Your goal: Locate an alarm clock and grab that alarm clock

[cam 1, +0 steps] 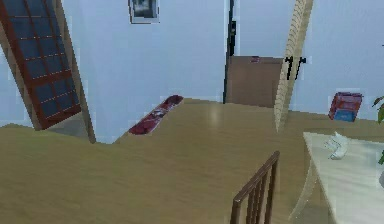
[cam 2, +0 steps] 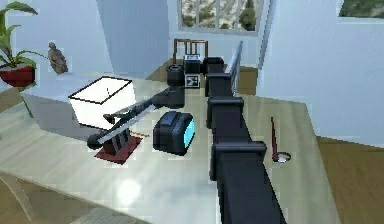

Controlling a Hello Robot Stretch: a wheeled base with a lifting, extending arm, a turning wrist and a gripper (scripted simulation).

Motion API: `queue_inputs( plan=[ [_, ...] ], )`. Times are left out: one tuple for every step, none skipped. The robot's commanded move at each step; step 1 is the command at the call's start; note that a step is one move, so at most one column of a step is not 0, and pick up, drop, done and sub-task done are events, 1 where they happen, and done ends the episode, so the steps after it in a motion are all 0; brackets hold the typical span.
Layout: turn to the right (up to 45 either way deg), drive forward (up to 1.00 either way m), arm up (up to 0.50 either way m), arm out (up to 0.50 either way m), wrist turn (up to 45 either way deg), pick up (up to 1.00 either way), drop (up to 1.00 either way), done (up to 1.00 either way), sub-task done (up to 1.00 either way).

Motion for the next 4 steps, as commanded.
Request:
queue_inputs(
  plan=[
    [0.0,0.0,0.0,0.0,45.0,0.0,0.0,0.0,0.0],
    [0.0,0.0,0.0,0.0,45.0,0.0,0.0,0.0,0.0],
    [0.0,0.0,-0.3,0.0,0.0,0.0,0.0,0.0,0.0],
    [0.0,0.0,0.0,0.0,0.0,1.0,0.0,0.0,0.0]
  ],
)
